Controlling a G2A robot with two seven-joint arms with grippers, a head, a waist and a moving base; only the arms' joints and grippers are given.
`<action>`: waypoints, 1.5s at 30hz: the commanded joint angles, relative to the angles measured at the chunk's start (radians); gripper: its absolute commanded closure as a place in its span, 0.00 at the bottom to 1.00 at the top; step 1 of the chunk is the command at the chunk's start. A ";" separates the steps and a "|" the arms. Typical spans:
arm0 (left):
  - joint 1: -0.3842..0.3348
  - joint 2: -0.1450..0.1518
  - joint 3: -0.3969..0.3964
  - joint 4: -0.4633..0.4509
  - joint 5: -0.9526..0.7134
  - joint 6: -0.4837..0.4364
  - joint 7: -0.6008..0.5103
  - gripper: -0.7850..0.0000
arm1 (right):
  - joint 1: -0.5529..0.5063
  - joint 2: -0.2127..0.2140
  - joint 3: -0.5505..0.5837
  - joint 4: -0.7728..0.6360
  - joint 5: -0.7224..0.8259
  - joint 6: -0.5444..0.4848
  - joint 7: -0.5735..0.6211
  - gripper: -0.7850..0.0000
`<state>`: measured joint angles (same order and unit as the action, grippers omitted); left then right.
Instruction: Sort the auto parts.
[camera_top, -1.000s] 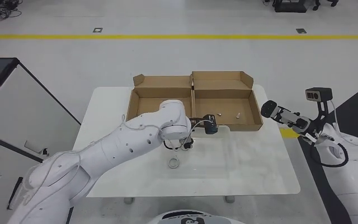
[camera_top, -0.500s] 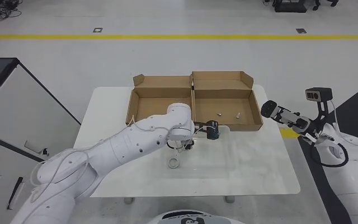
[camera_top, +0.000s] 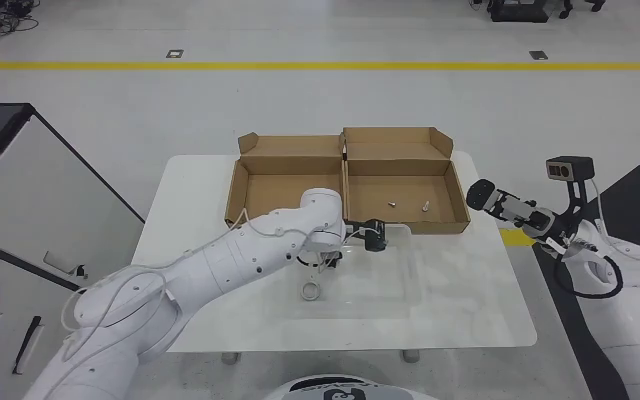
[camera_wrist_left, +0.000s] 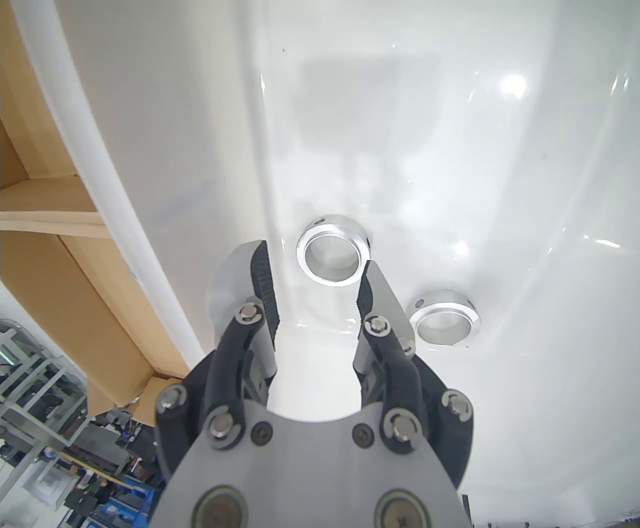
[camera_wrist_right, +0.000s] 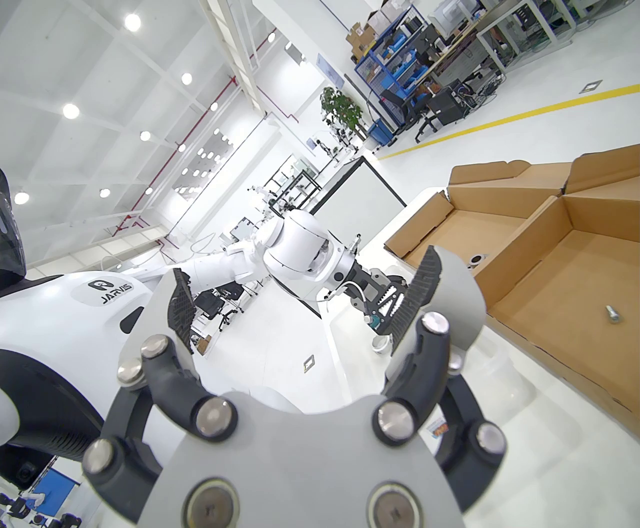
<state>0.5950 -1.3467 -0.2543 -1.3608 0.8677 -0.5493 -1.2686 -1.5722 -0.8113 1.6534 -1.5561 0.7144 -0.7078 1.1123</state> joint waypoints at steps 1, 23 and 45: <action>0.003 -0.002 0.001 0.007 0.006 -0.001 0.002 0.50 | 0.000 0.000 0.000 0.000 0.000 0.000 0.000 0.00; 0.032 -0.024 -0.008 0.064 0.075 0.001 0.031 0.58 | 0.000 0.000 0.000 0.000 0.000 0.000 0.000 0.00; 0.018 -0.025 0.053 0.071 -0.011 -0.037 0.035 0.58 | 0.000 0.000 0.000 0.000 0.000 0.000 0.000 0.00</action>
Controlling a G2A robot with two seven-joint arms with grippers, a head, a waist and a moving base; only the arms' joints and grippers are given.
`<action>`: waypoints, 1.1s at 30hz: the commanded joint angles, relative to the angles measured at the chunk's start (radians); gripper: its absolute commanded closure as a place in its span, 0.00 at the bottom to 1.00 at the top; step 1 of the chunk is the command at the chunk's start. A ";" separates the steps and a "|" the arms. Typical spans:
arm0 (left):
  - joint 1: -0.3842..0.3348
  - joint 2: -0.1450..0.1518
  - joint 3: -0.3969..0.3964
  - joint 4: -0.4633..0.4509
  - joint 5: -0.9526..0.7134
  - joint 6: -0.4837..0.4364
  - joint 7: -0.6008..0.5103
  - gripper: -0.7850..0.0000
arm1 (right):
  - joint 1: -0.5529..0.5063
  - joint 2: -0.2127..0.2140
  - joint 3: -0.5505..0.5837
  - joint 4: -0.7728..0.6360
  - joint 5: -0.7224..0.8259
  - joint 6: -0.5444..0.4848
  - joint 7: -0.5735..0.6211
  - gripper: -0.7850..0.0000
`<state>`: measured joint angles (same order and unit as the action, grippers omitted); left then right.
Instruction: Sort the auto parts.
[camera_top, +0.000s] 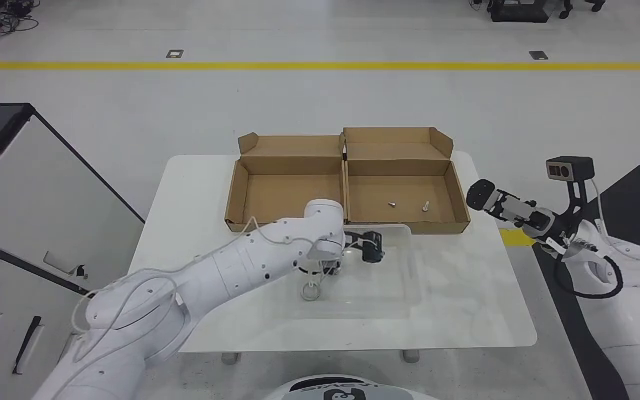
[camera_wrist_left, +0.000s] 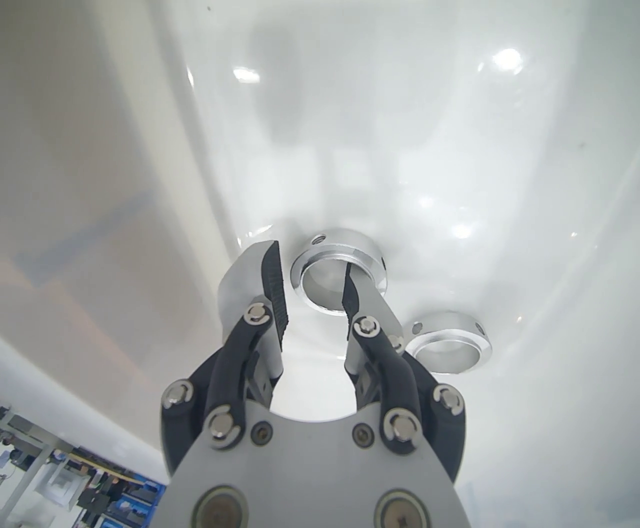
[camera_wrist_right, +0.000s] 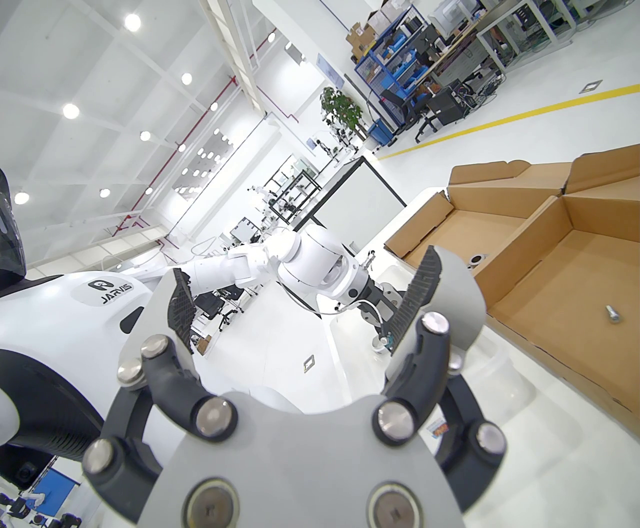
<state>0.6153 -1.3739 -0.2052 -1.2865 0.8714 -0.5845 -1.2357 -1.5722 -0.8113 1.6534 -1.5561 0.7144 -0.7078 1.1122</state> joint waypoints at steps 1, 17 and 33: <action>-0.006 0.004 0.008 -0.006 -0.029 -0.003 0.003 0.58 | 0.000 0.000 0.000 0.000 0.000 0.000 0.000 0.00; -0.012 0.025 -0.012 -0.026 -0.050 0.018 -0.014 0.62 | 0.000 0.000 0.000 0.000 0.000 0.000 0.000 0.00; -0.003 0.002 -0.022 0.011 -0.044 0.007 0.002 0.65 | 0.000 0.000 0.000 0.000 0.000 0.000 0.000 0.00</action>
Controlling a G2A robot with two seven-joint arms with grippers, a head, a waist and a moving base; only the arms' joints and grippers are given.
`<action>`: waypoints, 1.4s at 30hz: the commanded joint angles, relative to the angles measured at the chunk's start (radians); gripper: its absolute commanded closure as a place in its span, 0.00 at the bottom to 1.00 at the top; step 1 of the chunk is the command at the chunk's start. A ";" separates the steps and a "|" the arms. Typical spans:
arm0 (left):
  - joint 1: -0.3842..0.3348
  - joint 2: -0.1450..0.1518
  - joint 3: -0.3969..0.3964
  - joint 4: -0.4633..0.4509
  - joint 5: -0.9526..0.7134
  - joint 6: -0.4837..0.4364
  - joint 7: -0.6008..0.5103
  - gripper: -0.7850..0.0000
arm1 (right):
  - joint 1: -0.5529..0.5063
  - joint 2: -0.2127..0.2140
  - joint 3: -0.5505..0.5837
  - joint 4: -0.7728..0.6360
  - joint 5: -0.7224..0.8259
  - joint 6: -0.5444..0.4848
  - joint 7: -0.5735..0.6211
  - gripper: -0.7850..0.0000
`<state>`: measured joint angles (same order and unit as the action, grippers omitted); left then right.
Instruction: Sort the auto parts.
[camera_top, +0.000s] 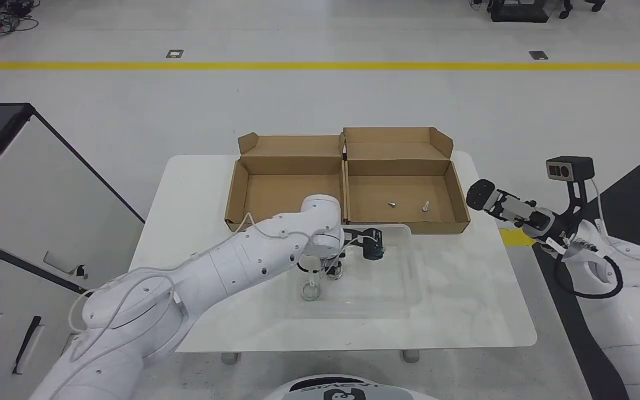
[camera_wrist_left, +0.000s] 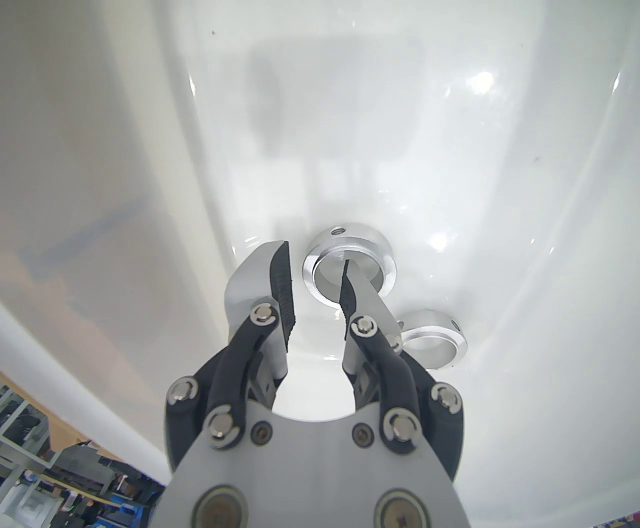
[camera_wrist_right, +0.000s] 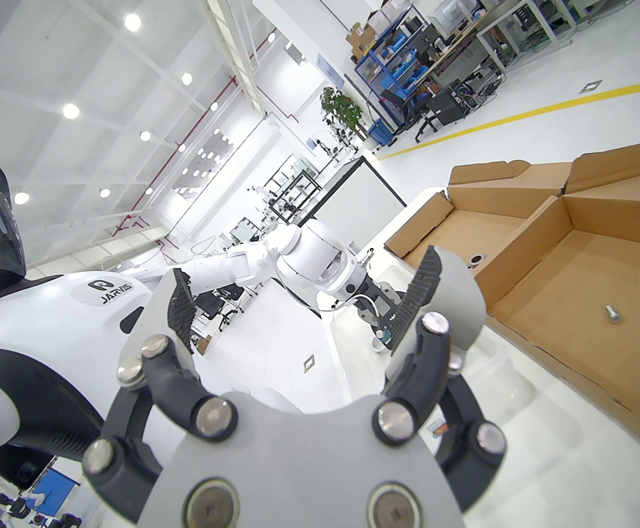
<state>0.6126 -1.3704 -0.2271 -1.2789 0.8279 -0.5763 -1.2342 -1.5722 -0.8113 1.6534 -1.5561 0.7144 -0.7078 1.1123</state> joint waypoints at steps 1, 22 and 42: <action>0.000 -0.003 -0.001 0.007 0.001 -0.002 0.000 0.65 | 0.000 0.000 0.000 0.000 0.000 0.000 0.000 0.00; -0.004 -0.028 0.005 0.066 0.001 -0.020 0.010 1.00 | 0.000 0.000 0.000 0.000 0.000 0.000 0.000 0.00; -0.014 0.166 -0.285 -0.329 -0.095 0.080 -0.090 1.00 | 0.000 0.000 0.000 0.000 0.000 0.000 0.000 0.00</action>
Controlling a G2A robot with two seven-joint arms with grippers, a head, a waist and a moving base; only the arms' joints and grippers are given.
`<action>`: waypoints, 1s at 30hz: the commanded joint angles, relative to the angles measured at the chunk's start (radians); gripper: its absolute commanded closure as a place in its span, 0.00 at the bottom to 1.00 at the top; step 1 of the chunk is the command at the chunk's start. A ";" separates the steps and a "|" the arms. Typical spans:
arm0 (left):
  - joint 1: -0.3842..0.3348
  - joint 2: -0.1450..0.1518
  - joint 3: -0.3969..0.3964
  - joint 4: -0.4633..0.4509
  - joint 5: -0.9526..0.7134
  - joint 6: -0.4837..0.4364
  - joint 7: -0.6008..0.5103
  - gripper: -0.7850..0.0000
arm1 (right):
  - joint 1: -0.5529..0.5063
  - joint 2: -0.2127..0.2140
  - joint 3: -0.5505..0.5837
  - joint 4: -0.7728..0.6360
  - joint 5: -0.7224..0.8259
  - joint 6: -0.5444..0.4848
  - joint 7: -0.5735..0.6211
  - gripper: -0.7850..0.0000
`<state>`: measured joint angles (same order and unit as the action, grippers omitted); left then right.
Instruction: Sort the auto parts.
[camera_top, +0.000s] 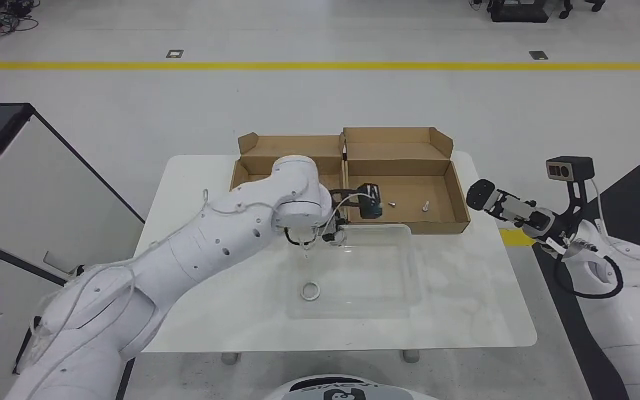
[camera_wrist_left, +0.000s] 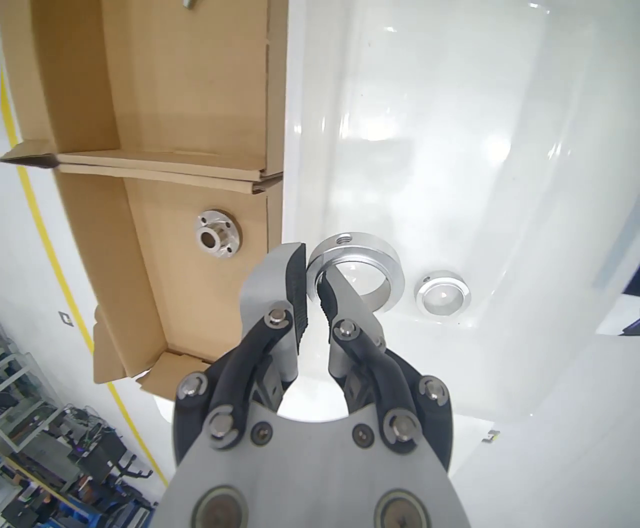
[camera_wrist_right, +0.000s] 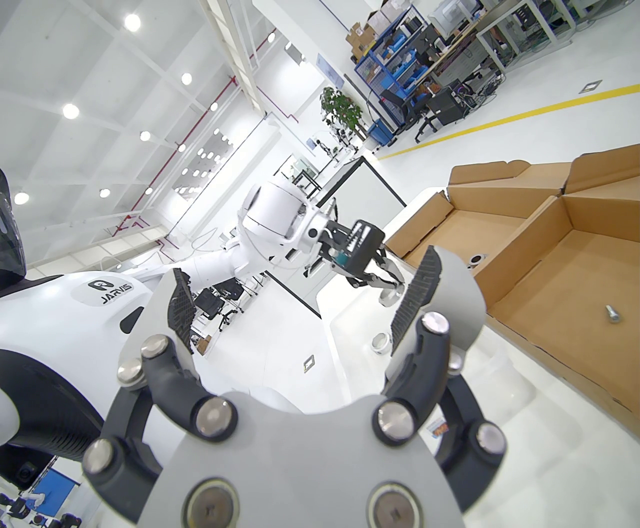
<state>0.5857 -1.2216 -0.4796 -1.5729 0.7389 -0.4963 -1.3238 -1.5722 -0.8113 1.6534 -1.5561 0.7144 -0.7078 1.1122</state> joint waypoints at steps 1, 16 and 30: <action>0.028 0.033 -0.065 -0.065 -0.013 -0.001 0.002 1.00 | 0.000 0.000 0.000 0.000 0.000 0.000 0.000 0.00; 0.355 0.202 -0.578 -0.235 -0.271 -0.254 0.259 1.00 | 0.000 0.000 0.000 0.000 0.000 0.000 0.000 0.00; 0.514 0.261 -0.834 -0.143 -0.664 -0.516 0.532 1.00 | 0.000 0.000 0.000 0.000 0.000 0.000 0.000 0.00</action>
<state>1.0943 -0.9634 -1.3067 -1.7130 0.1274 -1.0071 -0.8102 -1.5722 -0.8113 1.6534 -1.5561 0.7144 -0.7078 1.1122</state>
